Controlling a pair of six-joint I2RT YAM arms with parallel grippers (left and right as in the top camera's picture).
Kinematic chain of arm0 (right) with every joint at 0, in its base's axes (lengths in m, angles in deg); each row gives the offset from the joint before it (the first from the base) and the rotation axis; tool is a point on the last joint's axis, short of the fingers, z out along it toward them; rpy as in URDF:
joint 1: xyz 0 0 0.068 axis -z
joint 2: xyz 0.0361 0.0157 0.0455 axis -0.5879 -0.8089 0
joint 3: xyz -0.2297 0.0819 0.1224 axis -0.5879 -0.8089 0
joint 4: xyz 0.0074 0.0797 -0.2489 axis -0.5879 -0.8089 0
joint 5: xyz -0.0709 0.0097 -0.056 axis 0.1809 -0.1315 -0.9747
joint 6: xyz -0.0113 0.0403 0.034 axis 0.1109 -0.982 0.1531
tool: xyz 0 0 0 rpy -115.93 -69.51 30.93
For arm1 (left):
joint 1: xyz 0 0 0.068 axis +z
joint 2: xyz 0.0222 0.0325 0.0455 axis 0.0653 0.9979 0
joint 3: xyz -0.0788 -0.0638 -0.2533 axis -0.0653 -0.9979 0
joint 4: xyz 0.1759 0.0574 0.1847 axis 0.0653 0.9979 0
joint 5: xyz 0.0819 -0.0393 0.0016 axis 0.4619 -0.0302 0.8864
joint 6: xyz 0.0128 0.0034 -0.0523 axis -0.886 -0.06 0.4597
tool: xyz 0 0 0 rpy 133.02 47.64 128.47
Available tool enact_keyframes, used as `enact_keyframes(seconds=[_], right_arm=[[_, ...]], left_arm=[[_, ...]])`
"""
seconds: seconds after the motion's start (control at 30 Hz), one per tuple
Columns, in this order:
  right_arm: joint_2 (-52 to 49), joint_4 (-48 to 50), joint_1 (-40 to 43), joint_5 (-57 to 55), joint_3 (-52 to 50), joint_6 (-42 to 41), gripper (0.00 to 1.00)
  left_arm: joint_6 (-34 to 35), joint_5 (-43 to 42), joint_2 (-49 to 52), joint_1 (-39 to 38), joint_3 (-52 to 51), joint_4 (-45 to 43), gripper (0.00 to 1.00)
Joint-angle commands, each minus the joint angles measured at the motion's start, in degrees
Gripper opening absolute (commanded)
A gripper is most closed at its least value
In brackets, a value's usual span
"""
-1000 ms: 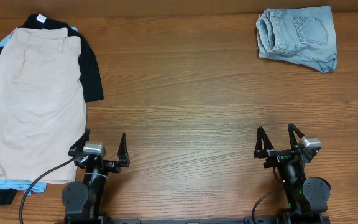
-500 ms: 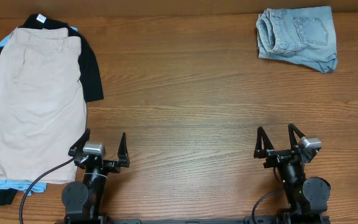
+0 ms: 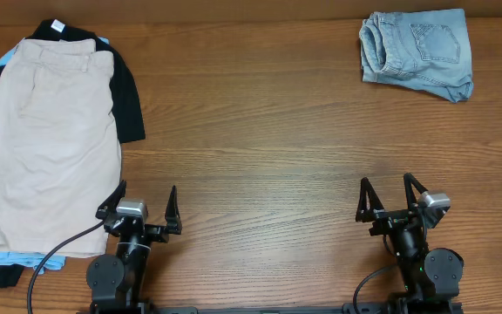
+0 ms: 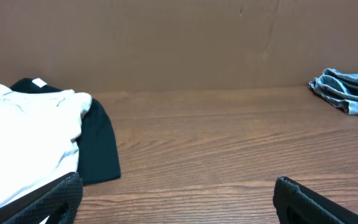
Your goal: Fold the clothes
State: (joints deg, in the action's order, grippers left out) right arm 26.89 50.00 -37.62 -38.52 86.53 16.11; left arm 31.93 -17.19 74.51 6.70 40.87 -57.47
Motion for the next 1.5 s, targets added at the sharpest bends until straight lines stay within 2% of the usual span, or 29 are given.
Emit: enact_keyframes(seconds=[0.0, 0.3, 0.47, 0.6, 0.87, 1.0, 1.17, 1.3, 1.47], right_arm=[[0.55, 0.66, -0.44, 0.83, -0.61, -0.02, 1.00], [0.55, 2.84, -0.44, 0.83, -0.61, 0.00, 1.00], [0.55, 3.39, -0.42, 0.81, -0.57, 0.02, 1.00], [0.55, 4.83, -0.42, 3.26, -0.15, 0.07, 1.00], [-2.12, 4.83, -0.42, 8.02, 7.06, 2.36, 1.00], [-7.45, 2.80, -0.42, 9.81, 15.02, 5.01, 1.00], [-20.39, -5.03, -0.44, 10.54, 27.98, 6.47, 1.00], [-33.46, -12.68, -0.44, 13.05, 40.37, 6.45, 1.00], [-49.44, -24.11, -0.44, 15.45, 56.74, 6.45, 1.00]], left_arm=[[1.03, 0.33, -0.63, -0.37, -0.28, -0.09, 1.00], [1.05, 0.33, -0.63, -0.37, -0.28, -0.72, 1.00], [6.05, 0.31, -0.63, -0.37, -0.28, -0.87, 1.00], [6.21, 0.28, -0.63, -0.37, 0.11, -2.78, 1.00], [5.95, 0.31, 2.71, -0.37, 9.94, 0.74, 1.00], [4.96, 0.28, 9.18, -0.37, 17.11, 1.92, 1.00], [2.51, 0.31, 22.40, -0.37, 29.18, 5.97, 1.00], [-1.57, 0.33, 35.50, -0.37, 42.27, 12.63, 1.00], [-2.01, 0.28, 53.27, -0.35, 62.58, 26.80, 1.00]])
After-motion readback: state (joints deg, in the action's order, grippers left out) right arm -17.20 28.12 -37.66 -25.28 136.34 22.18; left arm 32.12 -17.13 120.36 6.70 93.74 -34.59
